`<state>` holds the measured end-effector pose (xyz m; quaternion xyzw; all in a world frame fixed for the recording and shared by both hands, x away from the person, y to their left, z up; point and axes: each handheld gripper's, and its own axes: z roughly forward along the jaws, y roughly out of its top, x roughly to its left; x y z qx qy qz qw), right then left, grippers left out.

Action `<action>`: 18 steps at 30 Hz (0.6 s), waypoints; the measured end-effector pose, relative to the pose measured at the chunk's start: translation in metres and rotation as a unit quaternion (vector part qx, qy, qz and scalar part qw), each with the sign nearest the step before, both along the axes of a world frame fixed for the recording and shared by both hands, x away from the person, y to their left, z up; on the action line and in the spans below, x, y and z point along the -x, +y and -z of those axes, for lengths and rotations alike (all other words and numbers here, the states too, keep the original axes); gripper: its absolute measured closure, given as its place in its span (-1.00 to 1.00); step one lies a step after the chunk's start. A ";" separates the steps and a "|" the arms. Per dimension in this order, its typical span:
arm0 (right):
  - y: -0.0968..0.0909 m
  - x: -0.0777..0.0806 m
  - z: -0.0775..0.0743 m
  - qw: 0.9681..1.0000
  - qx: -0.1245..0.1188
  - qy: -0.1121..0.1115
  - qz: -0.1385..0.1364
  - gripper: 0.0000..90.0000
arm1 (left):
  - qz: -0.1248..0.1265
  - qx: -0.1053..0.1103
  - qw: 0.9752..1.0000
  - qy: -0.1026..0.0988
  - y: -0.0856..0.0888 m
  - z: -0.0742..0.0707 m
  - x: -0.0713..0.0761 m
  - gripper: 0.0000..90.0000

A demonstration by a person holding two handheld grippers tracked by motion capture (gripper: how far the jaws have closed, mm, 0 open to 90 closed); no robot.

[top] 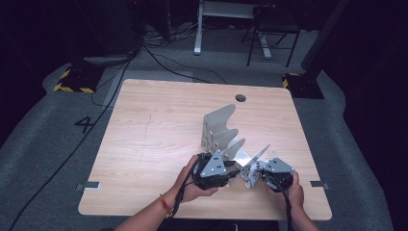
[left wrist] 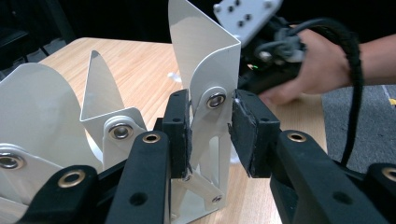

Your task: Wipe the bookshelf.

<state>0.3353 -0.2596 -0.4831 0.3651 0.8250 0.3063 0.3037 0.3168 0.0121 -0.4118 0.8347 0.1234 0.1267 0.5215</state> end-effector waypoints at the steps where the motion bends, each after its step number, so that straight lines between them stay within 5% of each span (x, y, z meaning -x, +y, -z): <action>1: -0.003 -0.002 0.001 1.000 0.001 -0.002 0.007 0.85 | 0.000 0.000 1.000 0.000 0.000 0.000 0.000 0.50; 12: -0.015 -0.015 0.005 0.999 0.015 0.009 0.032 0.85 | 0.002 0.000 1.000 -0.001 -0.004 0.000 0.002 0.47; 18: -0.018 -0.008 -0.003 0.999 -0.022 -0.017 0.019 0.85 | 0.001 -0.001 1.000 -0.003 -0.004 -0.001 0.003 0.46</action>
